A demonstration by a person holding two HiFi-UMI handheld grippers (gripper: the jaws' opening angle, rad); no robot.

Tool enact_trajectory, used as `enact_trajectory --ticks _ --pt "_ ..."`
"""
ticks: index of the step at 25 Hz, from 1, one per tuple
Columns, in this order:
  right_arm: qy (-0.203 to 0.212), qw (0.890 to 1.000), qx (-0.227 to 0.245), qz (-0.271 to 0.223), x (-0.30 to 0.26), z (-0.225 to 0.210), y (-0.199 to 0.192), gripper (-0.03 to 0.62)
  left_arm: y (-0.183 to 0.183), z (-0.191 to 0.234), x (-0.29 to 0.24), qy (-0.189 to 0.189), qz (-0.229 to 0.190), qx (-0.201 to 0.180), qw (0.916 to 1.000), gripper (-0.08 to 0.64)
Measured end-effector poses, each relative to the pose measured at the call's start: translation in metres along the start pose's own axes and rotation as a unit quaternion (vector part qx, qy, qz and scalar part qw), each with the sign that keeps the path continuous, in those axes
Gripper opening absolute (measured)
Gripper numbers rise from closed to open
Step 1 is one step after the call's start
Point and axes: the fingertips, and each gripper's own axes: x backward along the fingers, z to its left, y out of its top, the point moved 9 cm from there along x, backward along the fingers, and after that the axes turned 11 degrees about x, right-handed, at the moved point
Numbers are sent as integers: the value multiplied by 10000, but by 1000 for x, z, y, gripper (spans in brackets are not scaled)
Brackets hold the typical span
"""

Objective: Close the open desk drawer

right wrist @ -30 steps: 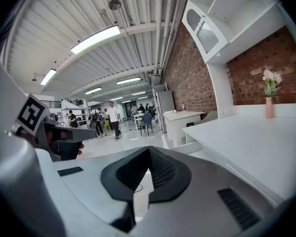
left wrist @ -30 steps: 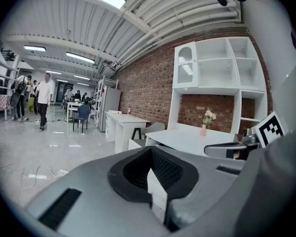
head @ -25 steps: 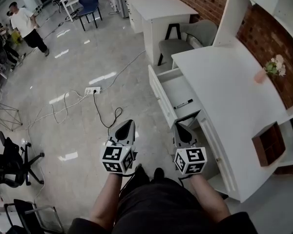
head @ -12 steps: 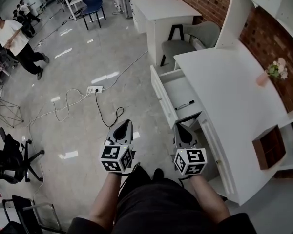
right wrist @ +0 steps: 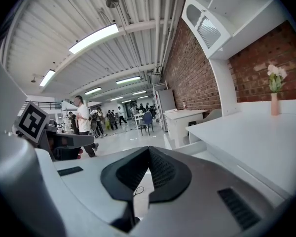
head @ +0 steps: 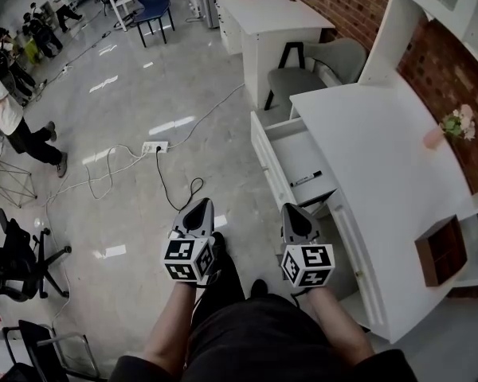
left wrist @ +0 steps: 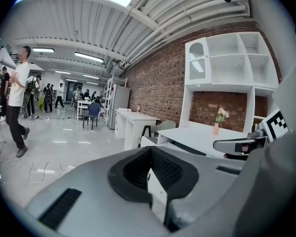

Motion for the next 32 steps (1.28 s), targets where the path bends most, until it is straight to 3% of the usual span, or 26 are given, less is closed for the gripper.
enact_trajectory --ticks 8,20,26,32 --pt "-218 9996 -14 158 -76 10 14 5 31 52 -59 -235 86 9 9997 9" --pt "-1018 9923 -359 601 -187 33 30 5 85 152 -150 -715 507 -46 9961 9" --pt "-1510 9832 -598 835 -211 39 21 5 90 179 -189 -1084 829 -83 9906 9" --pt "-2122 9655 -1009 1118 -206 41 2 5 84 176 -223 -1625 1264 -281 9782 9"
